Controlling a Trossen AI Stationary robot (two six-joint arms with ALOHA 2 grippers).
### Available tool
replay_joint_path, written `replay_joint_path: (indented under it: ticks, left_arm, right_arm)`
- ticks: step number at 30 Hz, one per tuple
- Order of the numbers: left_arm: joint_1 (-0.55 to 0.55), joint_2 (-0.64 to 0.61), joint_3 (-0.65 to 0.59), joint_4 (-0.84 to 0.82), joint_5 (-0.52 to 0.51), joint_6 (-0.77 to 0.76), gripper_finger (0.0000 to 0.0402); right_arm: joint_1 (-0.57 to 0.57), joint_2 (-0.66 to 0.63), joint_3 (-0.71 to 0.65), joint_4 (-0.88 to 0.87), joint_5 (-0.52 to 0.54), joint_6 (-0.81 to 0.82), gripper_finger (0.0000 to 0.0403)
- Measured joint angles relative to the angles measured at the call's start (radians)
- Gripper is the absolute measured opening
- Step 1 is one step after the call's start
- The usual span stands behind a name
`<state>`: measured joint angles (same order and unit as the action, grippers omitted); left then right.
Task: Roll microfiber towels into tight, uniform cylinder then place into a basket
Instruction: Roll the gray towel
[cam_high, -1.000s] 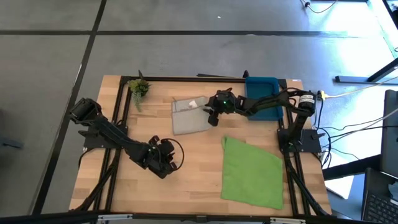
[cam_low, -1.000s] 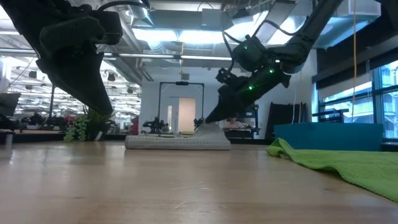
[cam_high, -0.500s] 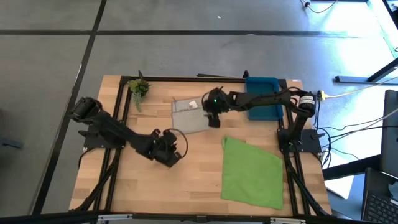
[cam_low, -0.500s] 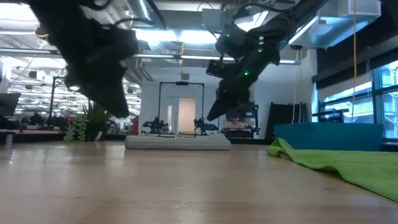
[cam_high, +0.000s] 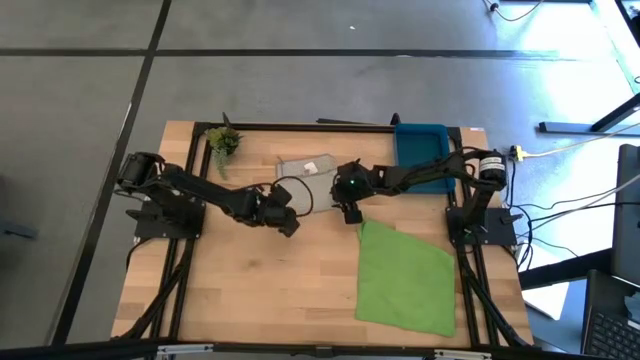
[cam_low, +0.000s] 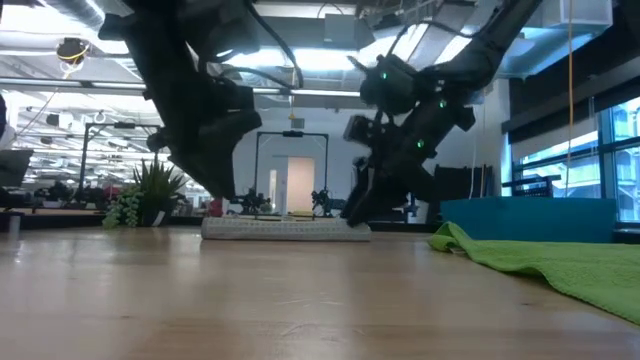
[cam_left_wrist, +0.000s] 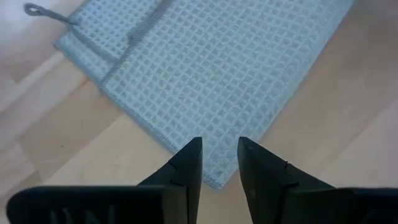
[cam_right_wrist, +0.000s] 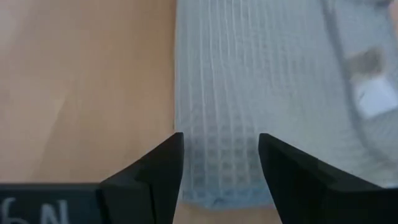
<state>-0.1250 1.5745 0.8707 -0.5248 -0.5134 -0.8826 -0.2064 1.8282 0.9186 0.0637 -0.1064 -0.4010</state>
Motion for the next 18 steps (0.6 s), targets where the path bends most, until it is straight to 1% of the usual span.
replay_joint_path:
  ticks: [4, 8, 11, 16, 18]
  left_arm:
    - [0.007, 0.0, 0.0, 0.002, 0.007, 0.003, 0.0094]
    - [-0.008, 0.0, 0.0, -0.001, 0.01, 0.003, 0.0094]
    - [-0.031, 0.0, 0.0, -0.001, 0.013, 0.003, 0.0094]
    - [-0.079, 0.0, 0.0, -0.004, 0.072, 0.004, 0.0094]
    - [-0.106, 0.0, 0.0, -0.005, 0.085, 0.029, 0.0094]
  right_arm:
    - [0.0, 0.041, -0.005, -0.002, -0.014, 0.012, 0.0207]
    - [0.01, 0.076, 0.0, 0.009, -0.092, 0.018, 0.0207]
    - [0.036, 0.09, 0.002, 0.011, -0.099, 0.051, 0.0207]
    - [0.095, 0.092, 0.0, 0.001, -0.117, 0.08, 0.0207]
    - [0.123, 0.093, -0.001, 0.001, -0.117, 0.082, 0.0207]
